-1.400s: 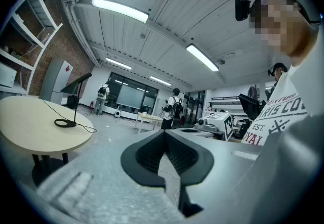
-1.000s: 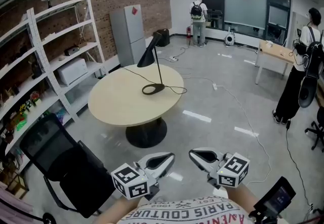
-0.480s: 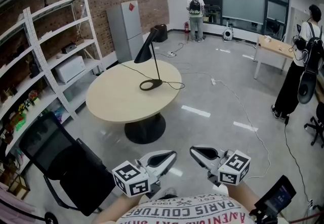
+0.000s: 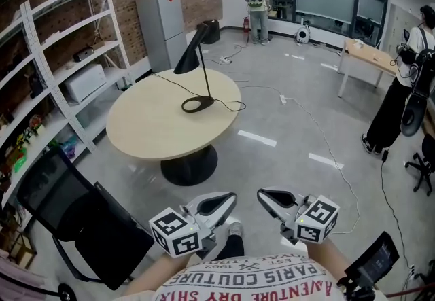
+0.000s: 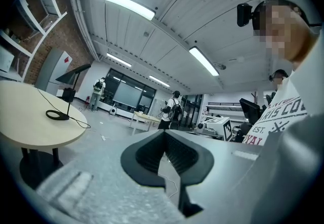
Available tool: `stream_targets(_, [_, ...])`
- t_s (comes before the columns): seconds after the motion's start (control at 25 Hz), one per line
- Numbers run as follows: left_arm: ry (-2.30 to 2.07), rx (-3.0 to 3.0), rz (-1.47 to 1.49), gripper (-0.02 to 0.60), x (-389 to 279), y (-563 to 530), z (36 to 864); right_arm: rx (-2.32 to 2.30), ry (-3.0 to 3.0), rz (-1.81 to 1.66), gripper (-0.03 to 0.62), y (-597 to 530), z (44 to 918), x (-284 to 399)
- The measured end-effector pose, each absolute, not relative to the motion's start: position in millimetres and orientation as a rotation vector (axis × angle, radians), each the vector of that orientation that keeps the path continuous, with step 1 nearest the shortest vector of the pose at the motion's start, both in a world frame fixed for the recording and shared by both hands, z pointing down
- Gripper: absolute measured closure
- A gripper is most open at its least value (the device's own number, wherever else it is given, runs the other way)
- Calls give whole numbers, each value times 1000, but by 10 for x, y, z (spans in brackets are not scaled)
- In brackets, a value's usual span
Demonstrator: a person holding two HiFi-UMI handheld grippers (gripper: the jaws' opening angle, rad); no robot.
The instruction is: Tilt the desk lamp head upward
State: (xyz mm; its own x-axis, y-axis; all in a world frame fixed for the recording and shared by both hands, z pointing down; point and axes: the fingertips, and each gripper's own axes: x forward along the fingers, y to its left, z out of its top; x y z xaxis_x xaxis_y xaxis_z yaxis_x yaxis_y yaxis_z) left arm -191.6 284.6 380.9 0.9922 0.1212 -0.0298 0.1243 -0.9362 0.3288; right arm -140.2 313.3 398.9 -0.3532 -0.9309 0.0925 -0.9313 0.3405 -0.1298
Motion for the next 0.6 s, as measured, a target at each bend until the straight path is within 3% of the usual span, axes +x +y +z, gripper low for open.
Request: stream_targets(0.6, [223, 2732, 21, 586, -931, 1333, 3997, 1847, -2514, 361, 588, 1677, 4199, -442])
